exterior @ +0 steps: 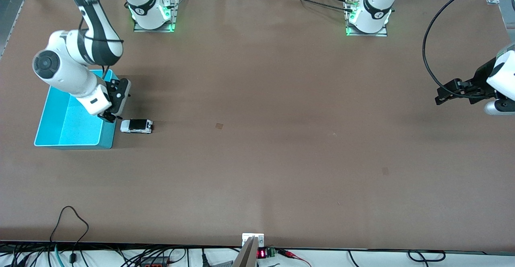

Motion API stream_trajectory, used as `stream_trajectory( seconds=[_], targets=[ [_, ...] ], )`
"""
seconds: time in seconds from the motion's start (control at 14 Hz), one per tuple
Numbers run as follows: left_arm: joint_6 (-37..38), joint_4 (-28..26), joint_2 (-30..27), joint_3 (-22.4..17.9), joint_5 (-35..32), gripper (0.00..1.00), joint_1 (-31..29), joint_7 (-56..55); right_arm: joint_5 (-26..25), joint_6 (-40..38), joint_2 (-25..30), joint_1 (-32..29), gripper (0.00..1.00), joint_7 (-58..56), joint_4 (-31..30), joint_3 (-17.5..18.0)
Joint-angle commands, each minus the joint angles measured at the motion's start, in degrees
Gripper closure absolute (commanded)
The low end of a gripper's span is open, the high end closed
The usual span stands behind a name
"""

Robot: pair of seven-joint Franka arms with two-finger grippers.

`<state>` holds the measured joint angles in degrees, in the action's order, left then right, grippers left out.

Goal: Wind and store white jeep toy
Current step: 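Lower the right gripper onto the jeep and close on it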

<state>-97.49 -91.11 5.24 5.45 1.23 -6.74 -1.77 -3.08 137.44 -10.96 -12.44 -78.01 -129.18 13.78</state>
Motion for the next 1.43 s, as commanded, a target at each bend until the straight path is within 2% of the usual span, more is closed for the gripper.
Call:
stream_trajectory(
  seconds=[0.0, 0.5, 1.29, 1.36],
  targets=[
    [1.16, 0.15, -1.02, -0.44, 0.52, 0.00, -0.03, 0.01, -3.06, 2.56, -3.00, -1.18, 0.00, -1.53, 1.47, 1.25],
    [2.48, 0.23, -0.93, -0.87, 1.22, 0.00, -0.12, 0.18, -4.21, 5.45, -11.61, 0.31, 0.00, -1.53, 7.80, 1.25],
    [4.76, 0.06, -2.69, 0.09, 0.88, 0.00, 0.23, -0.52, -5.71, 8.45, -16.10, 1.72, 0.00, -0.56, 7.98, 1.25],
    [4.86, 0.06, -2.95, 0.00, 0.88, 0.00, 0.15, -0.52, -5.97, 8.63, -16.19, 1.72, 0.14, -0.57, 7.98, 1.25]
  ],
)
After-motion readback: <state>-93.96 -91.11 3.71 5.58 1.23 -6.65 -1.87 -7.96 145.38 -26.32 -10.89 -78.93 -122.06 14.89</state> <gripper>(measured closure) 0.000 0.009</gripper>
